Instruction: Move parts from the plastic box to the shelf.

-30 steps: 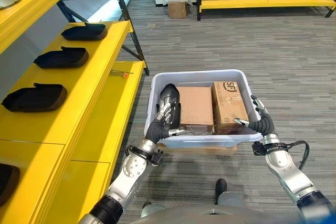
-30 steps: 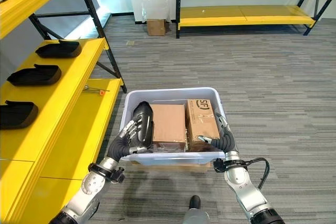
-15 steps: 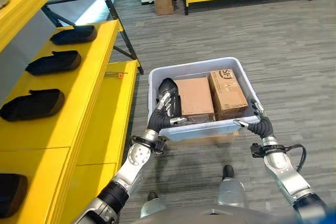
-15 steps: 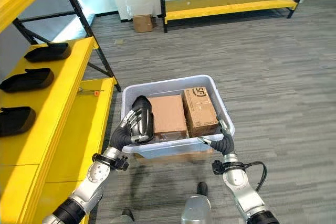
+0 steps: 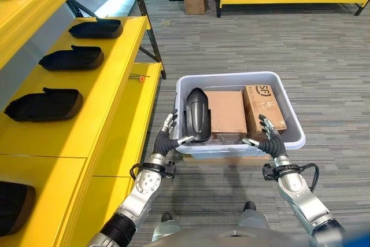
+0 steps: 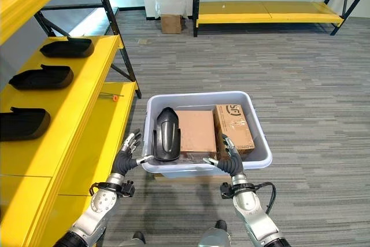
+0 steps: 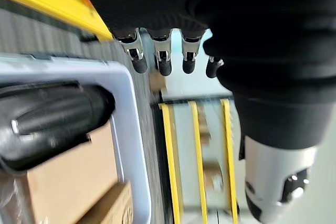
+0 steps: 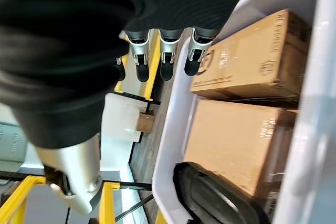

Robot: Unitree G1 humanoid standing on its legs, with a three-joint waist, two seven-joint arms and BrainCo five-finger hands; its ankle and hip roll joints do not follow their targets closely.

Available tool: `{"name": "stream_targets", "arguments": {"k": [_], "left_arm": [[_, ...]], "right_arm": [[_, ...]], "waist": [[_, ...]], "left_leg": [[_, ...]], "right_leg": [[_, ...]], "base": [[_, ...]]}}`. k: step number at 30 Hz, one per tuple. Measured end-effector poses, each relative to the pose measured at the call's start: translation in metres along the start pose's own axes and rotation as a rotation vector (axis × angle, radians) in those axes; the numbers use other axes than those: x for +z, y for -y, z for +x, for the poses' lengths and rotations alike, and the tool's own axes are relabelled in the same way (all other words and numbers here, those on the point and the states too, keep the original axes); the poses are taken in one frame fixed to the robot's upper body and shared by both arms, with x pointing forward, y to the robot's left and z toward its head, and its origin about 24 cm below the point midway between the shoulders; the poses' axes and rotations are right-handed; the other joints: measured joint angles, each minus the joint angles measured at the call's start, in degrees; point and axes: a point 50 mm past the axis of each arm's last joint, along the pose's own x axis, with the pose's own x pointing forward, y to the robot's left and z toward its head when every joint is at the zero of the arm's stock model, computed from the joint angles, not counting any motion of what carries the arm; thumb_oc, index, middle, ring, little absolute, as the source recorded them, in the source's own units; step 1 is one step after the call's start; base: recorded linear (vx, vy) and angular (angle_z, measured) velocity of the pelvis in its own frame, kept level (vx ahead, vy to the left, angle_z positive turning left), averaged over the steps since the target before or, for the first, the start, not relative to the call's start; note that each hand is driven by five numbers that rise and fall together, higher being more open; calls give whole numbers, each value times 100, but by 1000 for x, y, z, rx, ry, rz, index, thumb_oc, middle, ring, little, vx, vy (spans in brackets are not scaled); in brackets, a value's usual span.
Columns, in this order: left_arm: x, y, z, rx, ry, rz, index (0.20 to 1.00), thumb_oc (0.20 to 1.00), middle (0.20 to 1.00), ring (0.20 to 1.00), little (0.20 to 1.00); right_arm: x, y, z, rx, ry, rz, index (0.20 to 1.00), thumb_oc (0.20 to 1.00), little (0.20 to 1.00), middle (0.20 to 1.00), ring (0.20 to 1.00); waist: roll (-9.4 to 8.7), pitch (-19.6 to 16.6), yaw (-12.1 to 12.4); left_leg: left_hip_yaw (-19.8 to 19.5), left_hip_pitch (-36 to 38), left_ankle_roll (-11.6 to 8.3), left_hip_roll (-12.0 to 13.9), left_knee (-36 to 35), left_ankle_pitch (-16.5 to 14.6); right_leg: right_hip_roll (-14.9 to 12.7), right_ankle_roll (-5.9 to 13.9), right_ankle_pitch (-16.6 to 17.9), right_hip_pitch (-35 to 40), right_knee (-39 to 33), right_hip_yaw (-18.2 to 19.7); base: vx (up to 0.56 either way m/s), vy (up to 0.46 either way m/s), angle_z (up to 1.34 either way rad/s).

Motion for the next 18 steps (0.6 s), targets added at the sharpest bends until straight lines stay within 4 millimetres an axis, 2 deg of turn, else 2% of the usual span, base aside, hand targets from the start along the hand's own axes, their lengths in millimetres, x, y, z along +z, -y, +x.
{"name": "stream_targets", "arguments": {"k": [5, 7, 8, 10, 12, 15, 17, 18], "left_arm": [[9, -4, 22, 169, 17, -4, 1000, 1000, 1000, 1000, 1000], [19, -5, 38, 232, 51, 2, 1000, 1000, 1000, 1000, 1000], [26, -6, 50, 272, 59, 10, 1000, 1000, 1000, 1000, 1000], [33, -6, 61, 312, 69, 23, 1000, 1000, 1000, 1000, 1000], [34, -5, 64, 320, 63, 23, 1000, 1000, 1000, 1000, 1000], [40, -6, 73, 357, 81, 33, 1000, 1000, 1000, 1000, 1000], [52, -8, 87, 392, 109, 43, 1000, 1000, 1000, 1000, 1000], [54, -7, 89, 395, 115, 42, 1000, 1000, 1000, 1000, 1000]], "right_arm": [[15, -2, 12, -2, 66, -23, 1000, 1000, 1000, 1000, 1000], [26, -4, 20, -4, 115, -40, 1000, 1000, 1000, 1000, 1000], [35, -6, 25, 0, 146, -39, 1000, 1000, 1000, 1000, 1000], [43, -8, 29, -1, 178, -37, 1000, 1000, 1000, 1000, 1000], [46, -8, 31, -5, 187, -39, 1000, 1000, 1000, 1000, 1000], [58, -7, 36, -28, 264, -150, 1000, 1000, 1000, 1000, 1000], [74, -6, 49, -36, 311, -204, 1000, 1000, 1000, 1000, 1000], [75, -6, 52, -39, 312, -209, 1000, 1000, 1000, 1000, 1000]], "waist": [[-59, 148, 22], [-91, 380, 19], [-117, 633, 17], [-160, 822, -3], [-207, 1063, -32], [-220, 1202, -109], [-219, 1648, -194], [-211, 1710, -222]], "left_leg": [[-96, -746, -56, 116, 282, 38], [-188, -1132, -84, 166, 409, 93], [-212, -1266, -102, 199, 408, 163], [-282, -1600, -85, 240, 484, 202], [-310, -1627, -104, 246, 464, 271], [-286, -1970, -70, 227, 576, 225], [-256, -2198, -92, 197, 637, 317], [-256, -2267, -92, 199, 667, 317]], "right_leg": [[79, -112, 88, -631, 121, 0], [112, -168, 132, -965, 205, -4], [141, -188, 162, -1107, 226, -3], [169, -199, 175, -1429, 324, 13], [183, -274, 234, -1461, 320, 10], [133, -236, 173, -1879, 513, 105], [90, -304, 239, -2189, 668, 186], [83, -305, 239, -2262, 716, 187]], "base": [[-170, -52, 3], [-143, -74, 5], [-115, -74, 4], [-54, -24, 3], [-107, 38, 1], [-83, 59, -6], [-67, 4, -7], [-58, 3, -4]]}}
